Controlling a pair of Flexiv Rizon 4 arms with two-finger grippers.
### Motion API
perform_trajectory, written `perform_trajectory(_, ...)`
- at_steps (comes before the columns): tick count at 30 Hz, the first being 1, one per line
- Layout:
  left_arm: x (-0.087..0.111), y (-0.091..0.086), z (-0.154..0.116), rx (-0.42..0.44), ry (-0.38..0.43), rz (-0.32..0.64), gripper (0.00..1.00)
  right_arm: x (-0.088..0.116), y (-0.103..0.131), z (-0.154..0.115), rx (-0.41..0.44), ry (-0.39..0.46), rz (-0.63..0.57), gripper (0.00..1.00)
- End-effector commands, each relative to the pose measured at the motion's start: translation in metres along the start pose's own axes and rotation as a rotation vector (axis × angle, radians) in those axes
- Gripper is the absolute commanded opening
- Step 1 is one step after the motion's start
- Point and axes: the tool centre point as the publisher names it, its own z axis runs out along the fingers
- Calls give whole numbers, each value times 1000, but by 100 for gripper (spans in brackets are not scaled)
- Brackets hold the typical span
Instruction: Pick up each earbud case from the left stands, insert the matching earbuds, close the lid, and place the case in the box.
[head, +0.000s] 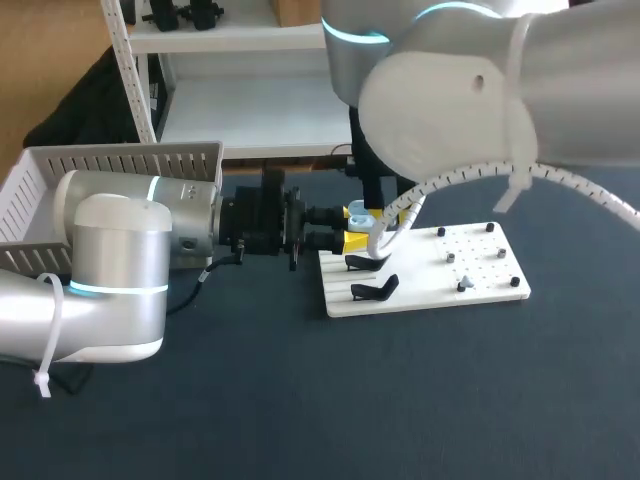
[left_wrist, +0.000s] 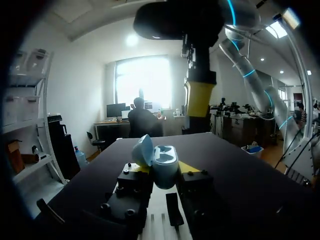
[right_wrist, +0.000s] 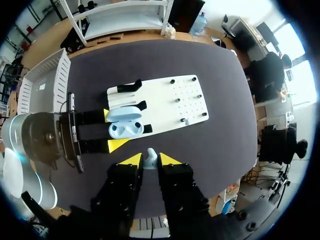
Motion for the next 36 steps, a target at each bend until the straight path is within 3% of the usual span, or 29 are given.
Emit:
perform_trajectory(1,1,-1,0,-5,-3,2,0,2,-1,0,-2,-4,1,0)
perform_trajectory(15,1,-1,0,-5,-3,2,0,-27,-1,3,-130,37,237,0)
perform_trajectory(36,1,-1,0,-5,-3,2,0,-31,16,6,-106,91,210,0)
